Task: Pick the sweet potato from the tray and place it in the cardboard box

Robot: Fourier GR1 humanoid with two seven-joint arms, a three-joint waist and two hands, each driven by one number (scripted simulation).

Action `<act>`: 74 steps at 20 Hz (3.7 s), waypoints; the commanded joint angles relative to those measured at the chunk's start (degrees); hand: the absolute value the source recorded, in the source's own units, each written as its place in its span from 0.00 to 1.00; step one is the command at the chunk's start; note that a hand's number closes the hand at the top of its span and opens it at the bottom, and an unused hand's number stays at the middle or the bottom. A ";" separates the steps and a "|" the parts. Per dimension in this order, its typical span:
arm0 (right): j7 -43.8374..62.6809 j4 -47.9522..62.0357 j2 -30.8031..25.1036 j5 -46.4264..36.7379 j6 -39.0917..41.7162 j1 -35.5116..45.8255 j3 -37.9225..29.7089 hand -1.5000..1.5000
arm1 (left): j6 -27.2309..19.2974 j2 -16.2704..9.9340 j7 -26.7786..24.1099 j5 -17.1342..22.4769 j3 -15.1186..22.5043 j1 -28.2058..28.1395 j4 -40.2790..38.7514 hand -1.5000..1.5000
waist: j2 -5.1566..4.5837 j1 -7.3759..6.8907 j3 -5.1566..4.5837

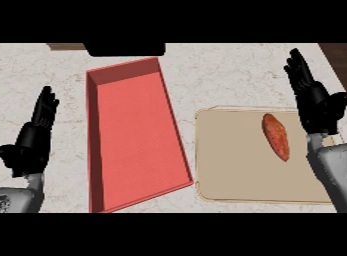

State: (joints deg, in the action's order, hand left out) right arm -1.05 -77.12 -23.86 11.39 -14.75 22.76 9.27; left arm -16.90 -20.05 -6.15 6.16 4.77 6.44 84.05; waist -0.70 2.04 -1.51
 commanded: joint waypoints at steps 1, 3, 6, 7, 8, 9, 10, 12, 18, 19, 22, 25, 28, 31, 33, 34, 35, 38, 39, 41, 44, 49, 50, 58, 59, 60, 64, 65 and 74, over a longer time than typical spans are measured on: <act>-0.41 -4.71 -1.58 1.56 3.32 -2.81 -1.44 0.00 | 1.73 -0.57 2.61 -0.14 0.60 -1.48 1.41 0.50 | 0.87 -1.70 1.51; -4.87 1.21 -0.64 6.13 9.77 3.97 -4.05 0.00 | 0.87 -0.89 3.14 -2.51 1.49 0.14 -1.30 0.50 | 0.50 -2.47 1.58; -8.48 1.65 -2.11 13.33 18.58 8.90 -8.23 0.00 | 1.86 -4.15 7.09 -4.30 2.27 -0.57 -0.95 0.50 | 0.38 -3.24 1.73; -3.01 5.19 -17.06 -12.64 7.89 3.12 1.65 0.00 | 1.91 -2.28 4.70 -3.30 2.76 -2.66 -2.48 0.50 | -0.46 -1.95 -0.12; -4.45 8.11 -11.85 -13.84 1.84 4.00 1.18 1.00 | 2.77 -2.21 7.08 -3.74 4.52 -2.43 -1.30 0.50 | -0.17 -3.85 1.33; -3.12 10.74 -2.96 -6.83 -4.07 2.44 -3.86 1.00 | 2.23 -1.83 8.60 -4.20 4.91 -2.86 -0.61 0.50 | 0.34 -3.01 1.58; -8.81 11.35 -0.97 -2.15 -1.66 -0.74 -6.86 0.00 | 1.86 -1.47 7.96 -4.34 5.49 -6.56 2.11 0.50 | 0.57 -3.02 1.65; -14.75 14.32 0.84 1.72 2.00 0.53 -10.12 0.00 | 1.80 -1.60 9.30 -5.01 4.79 -4.67 0.90 0.50 | 0.48 -2.71 1.62; -14.94 16.68 -10.90 -4.43 14.13 1.17 -7.46 0.00 | 3.33 -1.61 11.06 -5.47 3.74 -3.77 1.70 0.50 | 0.61 -2.26 1.51; -14.09 15.64 -13.05 -6.66 14.83 1.04 -5.74 0.00 | 1.46 0.46 9.67 -6.46 5.08 -6.05 1.47 0.50 | 0.67 -2.32 1.47; -10.58 16.00 -19.79 -12.91 18.04 2.60 -1.62 0.00 | 3.87 -2.01 10.60 -5.39 4.12 -5.56 3.18 0.50 | 0.69 -2.97 1.42; -6.49 14.10 -26.46 -14.84 27.75 3.69 2.04 0.00 | 2.14 -0.17 10.88 -6.63 5.21 -5.91 2.73 0.50 | 0.77 -2.65 1.34; -0.89 11.36 -29.04 -17.19 34.55 4.63 6.57 0.00 | 2.51 -0.83 10.35 -6.39 4.41 -6.57 3.16 0.50 | 1.00 -2.56 1.30; 3.88 9.01 -27.92 -19.58 38.98 6.13 10.85 0.00 | 4.06 -2.28 10.51 -5.49 2.64 -5.20 2.32 0.50 | 0.74 -2.71 1.37; 7.03 6.95 -27.83 -18.32 43.12 5.72 11.29 0.00 | 4.55 -2.70 8.57 -5.76 2.48 -7.69 2.76 0.50 | 0.87 -2.55 1.41; 12.53 2.49 -25.20 -17.44 42.85 5.20 12.08 0.00 | 4.31 -1.47 9.83 -5.83 3.33 -7.72 2.93 0.50 | 1.00 -2.06 1.40; 13.14 2.79 -25.54 -17.25 45.07 6.53 11.44 0.00 | 4.49 -2.31 9.98 -5.59 2.30 -8.40 5.03 0.50 | 0.92 -2.42 1.44; 16.50 -0.33 -22.11 -20.36 42.54 2.10 12.38 0.00 | 4.11 -0.83 7.76 -6.83 1.44 -7.02 1.26 0.50 | 0.79 -1.89 1.46; 18.76 -2.82 -24.04 -18.78 45.98 2.86 9.02 0.00 | 4.57 -1.44 13.08 -6.76 1.45 -7.46 6.99 0.50 | 0.86 -2.00 1.48; 22.22 -1.17 -18.86 -21.52 43.39 3.86 9.17 0.00 | 5.64 -0.21 11.71 -6.56 0.43 -3.93 2.21 0.50 | 0.72 -2.08 1.48; 18.24 2.36 -17.01 -27.33 41.15 1.27 9.25 0.00 | 7.25 -0.11 11.47 -7.14 -0.20 -2.70 0.59 0.50 | 0.63 -2.14 1.50; 22.64 -4.31 -16.43 -29.46 44.67 -3.64 7.02 0.00 | 7.20 1.56 10.35 -9.43 -0.16 -6.11 2.37 0.50 | 0.74 -1.97 1.50; 23.18 -4.04 -15.42 -29.78 45.77 -2.64 4.98 0.00 | 7.96 0.92 12.23 -8.88 -0.65 -9.97 8.79 0.50 | 0.78 -2.24 1.51; 18.47 -3.66 -13.25 -37.16 47.60 -5.47 1.78 0.00 | 10.77 2.07 12.04 -9.75 -4.57 -5.01 2.92 0.50 | 0.76 -1.93 1.50; 20.83 -2.11 -8.44 -38.82 45.80 -4.25 3.13 0.00 | 9.56 3.84 13.33 -11.12 -2.48 -8.05 7.01 0.50 | 0.75 -2.20 1.51; 18.28 -1.24 -9.94 -38.49 48.60 -2.96 0.24 0.00 | 8.41 5.46 9.85 -13.57 -1.94 -7.45 3.82 0.50 | 0.72 -2.16 1.50; 15.90 0.05 -7.88 -42.38 46.59 -4.79 -0.75 0.00 | 9.86 6.07 9.06 -13.64 -3.85 -4.39 -0.57 0.50 | 0.71 -2.06 1.50; 17.88 -1.34 -8.20 -41.45 49.46 -3.18 -1.74 0.00 | 11.63 4.18 11.82 -12.34 -5.92 -1.26 -0.46 0.50 | 0.71 -2.03 1.50; 10.58 4.98 -5.35 -48.95 46.30 -4.77 -3.36 0.00 | 13.40 6.01 15.11 -13.72 -5.38 -10.67 11.80 0.50 | 0.73 -2.39 1.52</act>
State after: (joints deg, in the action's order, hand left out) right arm 13.25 -74.49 -29.59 -34.56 33.50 19.44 6.28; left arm -4.58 -14.06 6.66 -7.55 -0.32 -0.99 90.62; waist 0.02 -0.22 -0.01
